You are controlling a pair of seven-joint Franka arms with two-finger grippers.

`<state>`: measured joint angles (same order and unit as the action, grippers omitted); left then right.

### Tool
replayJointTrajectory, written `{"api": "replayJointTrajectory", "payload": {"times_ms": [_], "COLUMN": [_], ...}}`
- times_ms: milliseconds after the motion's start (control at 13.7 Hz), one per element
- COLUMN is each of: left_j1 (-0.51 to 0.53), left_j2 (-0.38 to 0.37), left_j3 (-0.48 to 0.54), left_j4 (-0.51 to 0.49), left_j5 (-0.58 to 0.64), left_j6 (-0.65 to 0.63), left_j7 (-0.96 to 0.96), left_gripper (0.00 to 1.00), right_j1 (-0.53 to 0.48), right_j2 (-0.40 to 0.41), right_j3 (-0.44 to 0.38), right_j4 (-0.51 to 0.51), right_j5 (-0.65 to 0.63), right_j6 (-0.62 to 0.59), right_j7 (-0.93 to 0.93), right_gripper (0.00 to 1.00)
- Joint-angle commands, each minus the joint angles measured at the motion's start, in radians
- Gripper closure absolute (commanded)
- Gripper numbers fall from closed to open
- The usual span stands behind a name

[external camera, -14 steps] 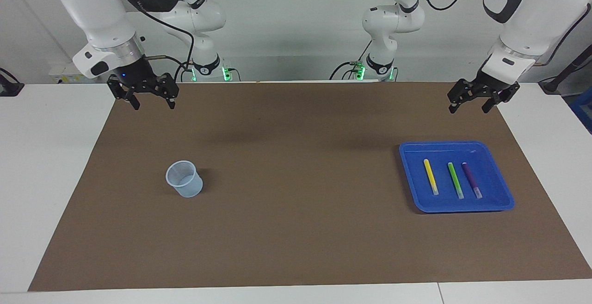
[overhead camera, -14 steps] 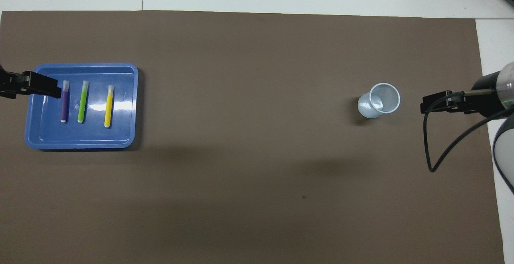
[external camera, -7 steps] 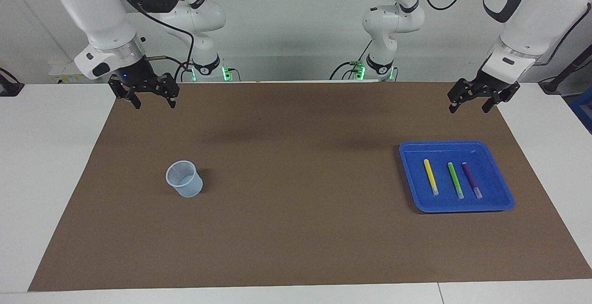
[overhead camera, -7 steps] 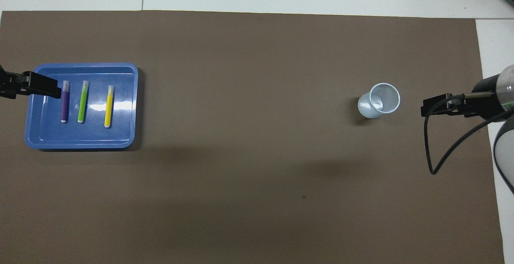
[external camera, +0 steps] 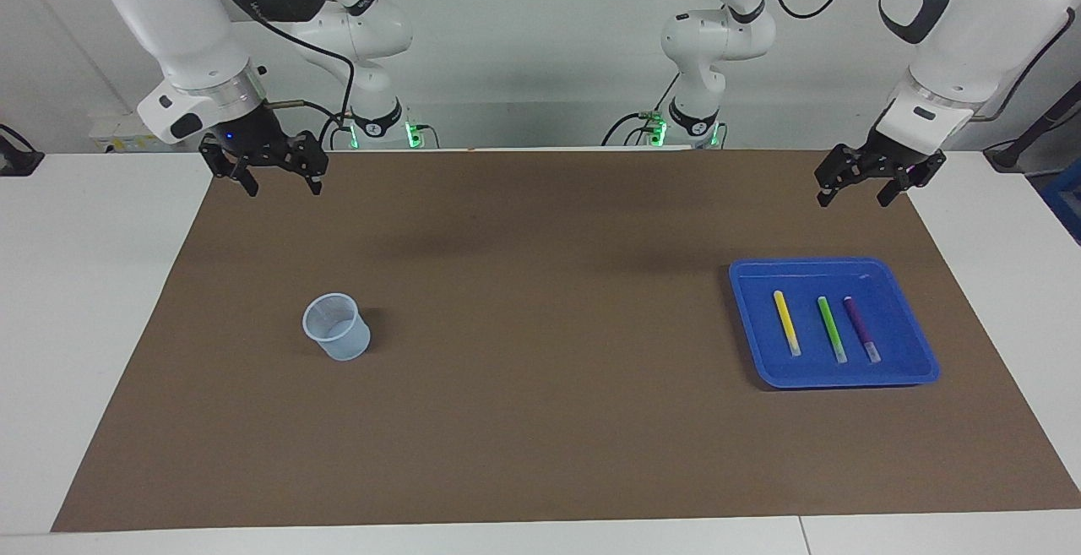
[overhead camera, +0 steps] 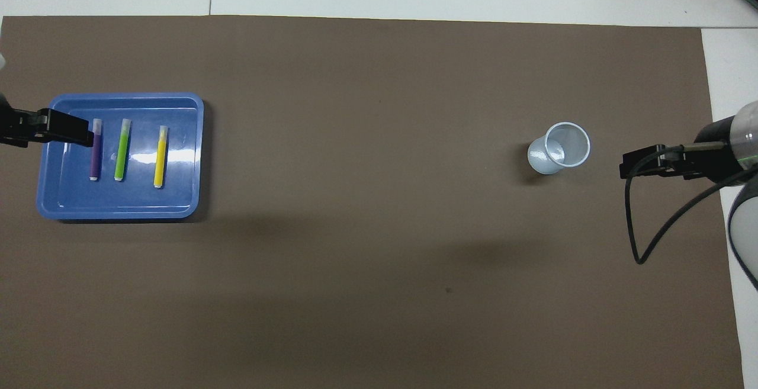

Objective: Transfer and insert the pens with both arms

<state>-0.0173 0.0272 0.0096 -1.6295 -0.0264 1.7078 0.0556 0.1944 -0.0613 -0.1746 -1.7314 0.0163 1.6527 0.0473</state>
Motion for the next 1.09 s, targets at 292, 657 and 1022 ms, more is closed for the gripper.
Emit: {"api": "replayJointTrajectory", "payload": {"times_ms": [292, 657, 1022], "left_j1": [0.007, -0.001, -0.012], "left_j2": [-0.101, -0.102, -0.099], "left_j3": [0.0, 0.0, -0.002], "left_j4": [-0.267, -0.273, -0.274], "left_j5": [-0.007, -0.007, -0.007], "left_j6": [0.274, 0.266, 0.286], "left_j7": [0.049, 0.041, 0.041], "left_gripper": [0.01, 0.01, 0.04], "right_j1": [0.007, 0.007, 0.003], "right_j2": [-0.061, -0.069, -0.08], "right_j3": [0.0, 0.0, 0.0], "right_j4": [-0.091, -0.105, -0.126], "right_j5": [0.011, 0.011, 0.011], "right_j6": [0.002, 0.003, 0.006], "right_j7": [0.002, -0.006, -0.012], "right_gripper": [0.0, 0.0, 0.0]}}
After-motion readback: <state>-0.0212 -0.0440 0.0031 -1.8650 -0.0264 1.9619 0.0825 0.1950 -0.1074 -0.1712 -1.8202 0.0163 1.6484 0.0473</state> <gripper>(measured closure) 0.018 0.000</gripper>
